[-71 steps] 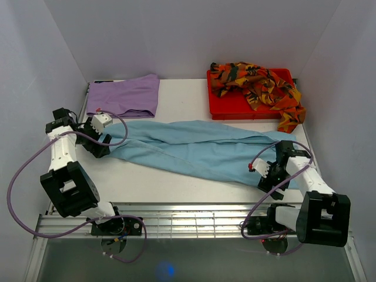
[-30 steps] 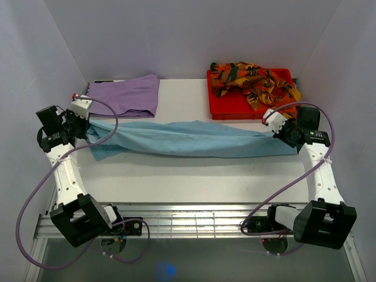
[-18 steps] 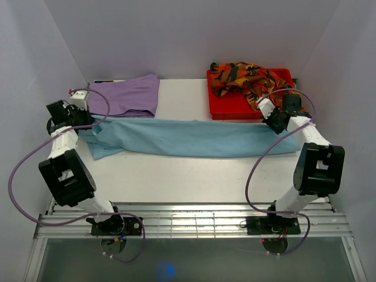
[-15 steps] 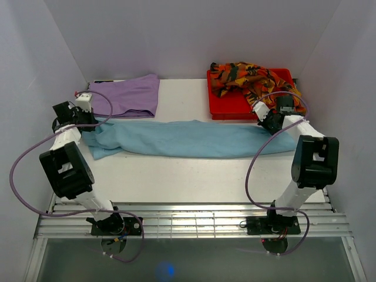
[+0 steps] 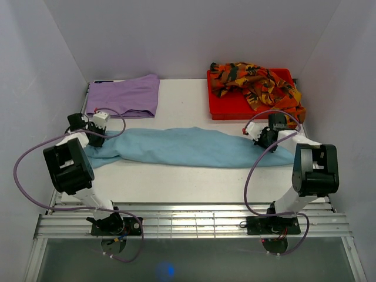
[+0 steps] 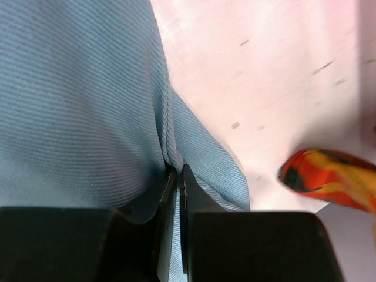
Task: Fold and stack the trousers
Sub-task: Flatten the trousers out
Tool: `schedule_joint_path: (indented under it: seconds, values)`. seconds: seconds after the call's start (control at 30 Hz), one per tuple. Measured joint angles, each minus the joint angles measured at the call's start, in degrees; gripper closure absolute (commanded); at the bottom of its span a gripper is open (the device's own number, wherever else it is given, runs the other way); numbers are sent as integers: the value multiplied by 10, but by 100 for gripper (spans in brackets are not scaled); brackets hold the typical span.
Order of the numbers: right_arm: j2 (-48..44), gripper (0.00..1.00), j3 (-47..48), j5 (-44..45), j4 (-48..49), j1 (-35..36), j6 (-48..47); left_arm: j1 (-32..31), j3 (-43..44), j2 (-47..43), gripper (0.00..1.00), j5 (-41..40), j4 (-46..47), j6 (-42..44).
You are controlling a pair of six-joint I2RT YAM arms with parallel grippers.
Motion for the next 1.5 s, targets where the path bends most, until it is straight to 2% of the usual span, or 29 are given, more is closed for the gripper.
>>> schedule_joint_path:
  seconds: [0.17,0.33,0.5,0.63,0.8,0.9,1.27,1.4,1.5]
  values:
    - [-88,92,-82,-3,-31,-6,-38,36,-62,-70,100,1,-49,54]
    - [-195,92,-149,-25,-116,-30,-73,124,-99,-141,100,24,-165,115]
    - [-307,92,-151,-40,-238,-57,-83,243,-41,-195,100,83,-306,147]
    - [-390,92,-96,-73,-296,-63,-84,289,30,-259,100,165,-371,148]
    - [-463,92,-41,-80,-320,-78,-89,299,56,-361,100,234,-373,135]
    - [-492,92,-37,-78,-332,-85,-95,306,57,-387,100,257,-364,115]
    - [-542,92,59,-116,-367,-93,-94,423,69,-389,100,353,-324,5]
    - [-538,92,69,-122,-353,-93,-85,431,93,-378,100,400,-308,-21]
    - [-482,92,68,-128,-322,-93,-74,413,103,-358,100,431,-278,-53]
